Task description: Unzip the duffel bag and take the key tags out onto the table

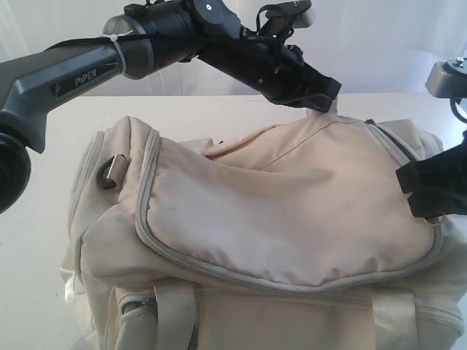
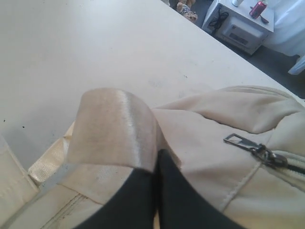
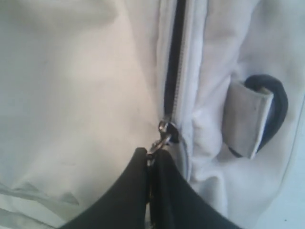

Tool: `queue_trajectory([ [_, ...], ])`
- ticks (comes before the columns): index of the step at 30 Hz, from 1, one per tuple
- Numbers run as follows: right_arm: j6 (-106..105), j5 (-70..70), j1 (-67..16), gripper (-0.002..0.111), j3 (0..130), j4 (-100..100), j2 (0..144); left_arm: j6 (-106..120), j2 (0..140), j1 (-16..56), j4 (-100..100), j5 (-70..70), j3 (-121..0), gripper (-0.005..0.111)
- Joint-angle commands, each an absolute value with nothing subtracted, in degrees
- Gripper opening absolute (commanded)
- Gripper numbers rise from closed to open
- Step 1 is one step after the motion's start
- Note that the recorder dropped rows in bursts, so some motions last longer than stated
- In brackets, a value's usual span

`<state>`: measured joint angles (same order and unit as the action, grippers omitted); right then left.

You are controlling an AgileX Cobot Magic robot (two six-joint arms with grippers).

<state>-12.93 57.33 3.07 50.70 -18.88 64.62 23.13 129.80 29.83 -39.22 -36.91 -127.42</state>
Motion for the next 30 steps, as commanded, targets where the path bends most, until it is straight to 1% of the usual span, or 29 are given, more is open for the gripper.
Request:
queue_trajectory([
  [1, -12.91, 62.99, 3.5, 0.0, 50.74, -17.46, 61.47, 22.75, 128.57, 28.61, -38.48, -34.32, -128.05, 0.0],
  [10, -13.03, 67.01, 3.38, 0.0, 49.01, -18.52, 55.51, 22.75, 128.57, 28.5, -38.48, -33.99, -128.05, 0.0],
  [16, -13.86, 66.13, 3.38, 0.0, 42.03, -22.27, 51.59, 22.51, 128.57, 28.5, -38.48, -34.23, -128.05, 0.0],
  [24, -18.68, 64.29, 3.38, 0.0, 34.01, -30.64, 51.22, 21.9, 128.57, 28.5, -38.48, -34.23, -128.05, 0.0],
  [30, -19.72, 62.12, 3.38, 0.0, 31.22, -31.44, 51.11, 22.86, 128.57, 28.5, -38.48, -33.43, -128.05, 0.0],
])
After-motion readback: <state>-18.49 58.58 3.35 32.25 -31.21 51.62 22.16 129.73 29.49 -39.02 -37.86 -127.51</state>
